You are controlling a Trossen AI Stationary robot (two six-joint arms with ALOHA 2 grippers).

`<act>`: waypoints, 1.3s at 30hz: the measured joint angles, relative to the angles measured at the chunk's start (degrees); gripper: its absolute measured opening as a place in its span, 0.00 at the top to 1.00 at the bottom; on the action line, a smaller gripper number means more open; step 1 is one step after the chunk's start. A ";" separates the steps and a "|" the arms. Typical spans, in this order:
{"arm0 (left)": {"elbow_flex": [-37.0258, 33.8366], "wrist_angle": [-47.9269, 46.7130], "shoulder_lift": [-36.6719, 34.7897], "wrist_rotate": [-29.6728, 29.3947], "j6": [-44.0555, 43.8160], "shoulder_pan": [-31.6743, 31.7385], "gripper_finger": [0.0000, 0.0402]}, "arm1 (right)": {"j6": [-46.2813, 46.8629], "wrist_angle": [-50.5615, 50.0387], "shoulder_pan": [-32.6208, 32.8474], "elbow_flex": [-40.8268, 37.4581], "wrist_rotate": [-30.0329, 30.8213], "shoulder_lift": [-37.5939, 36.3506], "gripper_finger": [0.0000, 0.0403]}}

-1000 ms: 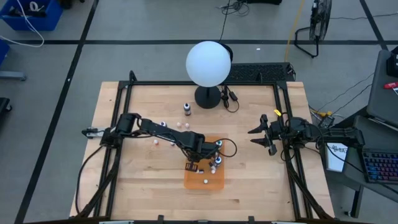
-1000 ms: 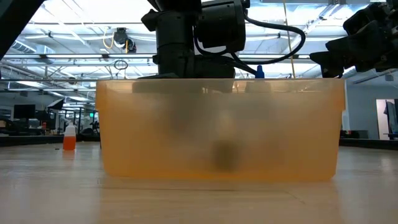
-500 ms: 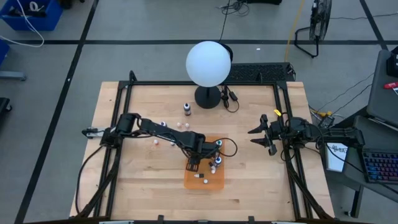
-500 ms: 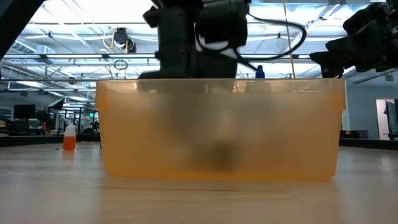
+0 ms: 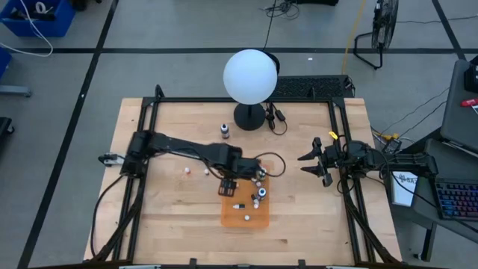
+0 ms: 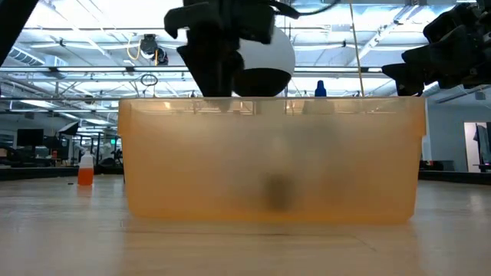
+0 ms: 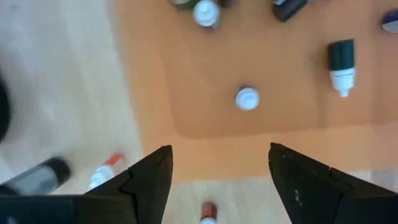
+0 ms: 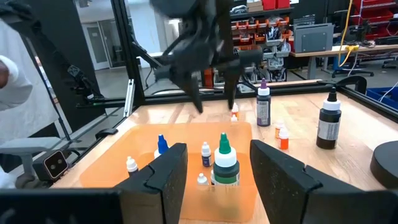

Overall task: Pick & Place food coloring
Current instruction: Put the small orange food coloring bottle into the orange bin

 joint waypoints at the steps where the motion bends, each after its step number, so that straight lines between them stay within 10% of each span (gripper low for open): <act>1: -1.44 0.96 -1.73 -0.23 0.00 0.60 0.34 | 0.00 -0.01 0.00 0.02 -0.01 0.00 0.59; 13: -26.20 22.94 -19.98 -1.03 1.25 14.05 0.34 | 0.00 0.13 0.00 0.01 -0.01 0.00 0.59; 23: -35.20 33.63 -19.25 6.48 4.16 18.58 0.34 | 0.00 0.15 -0.02 0.00 -0.01 0.00 0.59; 39: -38.26 39.34 -13.70 1.52 5.71 18.63 0.34 | 0.00 0.17 -0.01 0.00 -0.01 0.03 0.59</act>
